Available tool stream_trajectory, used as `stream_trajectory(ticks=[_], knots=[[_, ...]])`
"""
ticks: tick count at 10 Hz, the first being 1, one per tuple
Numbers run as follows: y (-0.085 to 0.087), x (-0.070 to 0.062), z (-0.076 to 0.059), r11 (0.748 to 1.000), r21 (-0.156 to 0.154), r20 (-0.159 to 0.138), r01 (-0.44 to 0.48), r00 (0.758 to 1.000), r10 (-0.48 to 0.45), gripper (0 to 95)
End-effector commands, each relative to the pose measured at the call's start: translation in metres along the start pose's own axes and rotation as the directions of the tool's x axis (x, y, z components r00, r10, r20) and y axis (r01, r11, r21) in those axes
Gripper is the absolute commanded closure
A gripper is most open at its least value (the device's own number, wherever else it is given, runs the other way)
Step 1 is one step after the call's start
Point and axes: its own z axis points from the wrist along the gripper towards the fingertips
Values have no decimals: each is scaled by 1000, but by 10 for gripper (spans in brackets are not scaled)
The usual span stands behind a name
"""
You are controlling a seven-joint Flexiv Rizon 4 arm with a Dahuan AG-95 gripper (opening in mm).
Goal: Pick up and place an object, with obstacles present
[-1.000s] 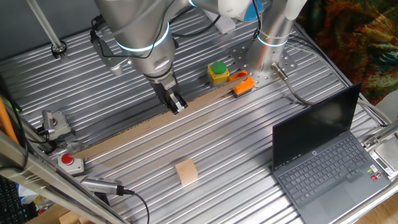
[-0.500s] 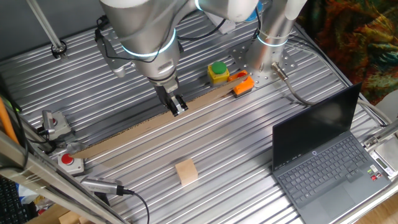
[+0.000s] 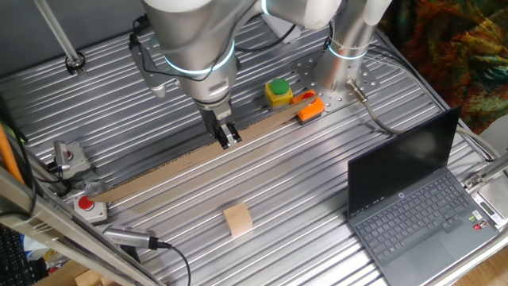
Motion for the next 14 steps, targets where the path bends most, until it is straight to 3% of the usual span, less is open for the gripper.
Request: stream_trajectory(ticks=[1, 4, 9, 14], knots=[[0, 0, 0, 1000, -1, -3, 4, 1000, -4, 950], [0, 0, 0, 1000, 9, -3, 12, 1000, -12, 950], [-3, 0, 0, 1000, -9, 0, 21, 1000, -21, 950], [-39, -10, 0, 997, -39, -3, 69, 998, -69, 950]])
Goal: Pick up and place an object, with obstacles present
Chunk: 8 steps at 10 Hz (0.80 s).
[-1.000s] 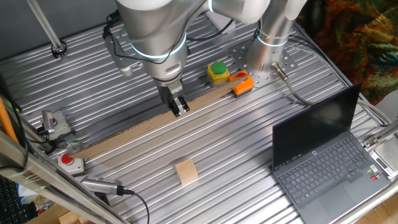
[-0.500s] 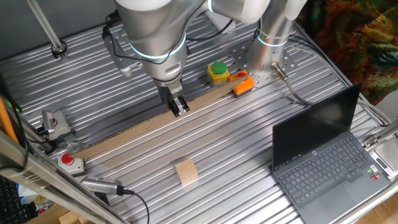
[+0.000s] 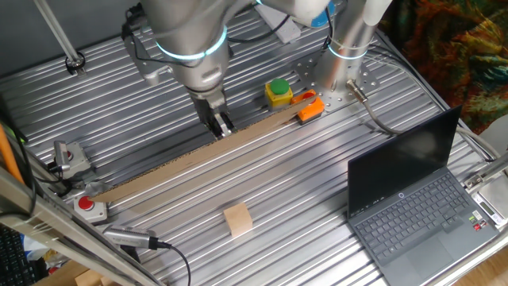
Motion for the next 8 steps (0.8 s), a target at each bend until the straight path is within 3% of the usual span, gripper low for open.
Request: stream_trajectory(ticks=[1, 8], knots=[[-18, -5, 3, 1000, -15, 2, 25, 1000, -25, 950], [-76, -23, 17, 996, -3, -6, 93, 996, -93, 950]])
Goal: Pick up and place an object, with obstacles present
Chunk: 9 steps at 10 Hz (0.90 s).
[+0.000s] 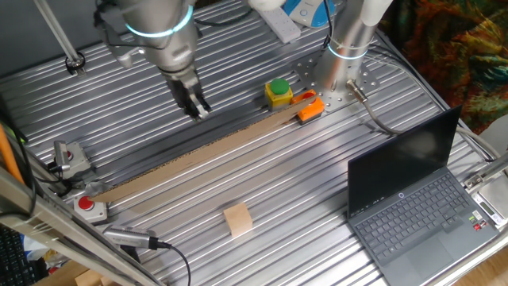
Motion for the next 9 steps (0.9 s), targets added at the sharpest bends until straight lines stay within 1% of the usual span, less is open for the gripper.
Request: stream_trajectory(ticks=[1, 3, 4, 5, 6, 8, 9], knots=[[-10, -5, 5, 1000, 10, -1, 5, 1000, -5, 950], [-19, -8, 10, 1000, 11, -5, 10, 1000, -10, 950], [-26, -8, 16, 1000, 4, 3, 16, 1000, -16, 950], [-34, -8, 26, 1000, 4, 13, 26, 1000, -26, 950], [-39, -9, 33, 1000, 5, 16, 30, 999, -30, 950], [-46, -11, 41, 999, 7, 24, 37, 999, -37, 950], [-51, -11, 47, 999, 4, 31, 42, 999, -42, 950]])
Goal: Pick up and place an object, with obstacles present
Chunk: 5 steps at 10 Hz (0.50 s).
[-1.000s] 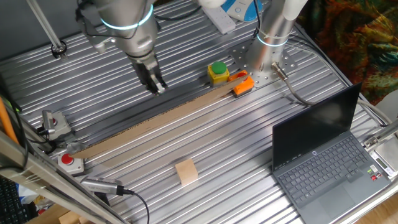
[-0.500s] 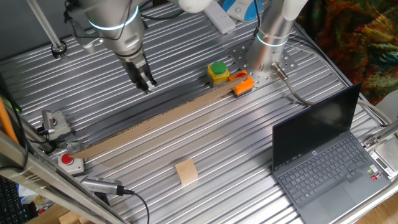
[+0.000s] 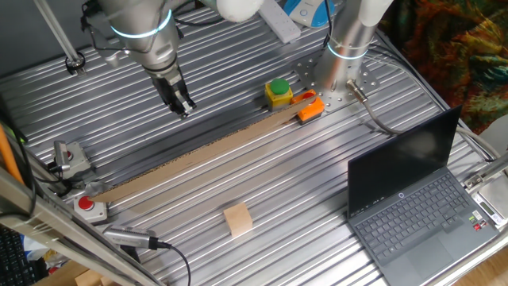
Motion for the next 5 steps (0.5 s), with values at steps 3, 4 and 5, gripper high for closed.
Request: stream_trajectory(ticks=[3, 4, 5], knots=[[-12, -4, 23, 1000, -12, 31, 11, 999, -10, 950], [-12, -5, 23, 1000, -6, 31, 12, 999, -11, 950], [-12, -5, 23, 1000, -8, 31, 8, 999, -7, 950]])
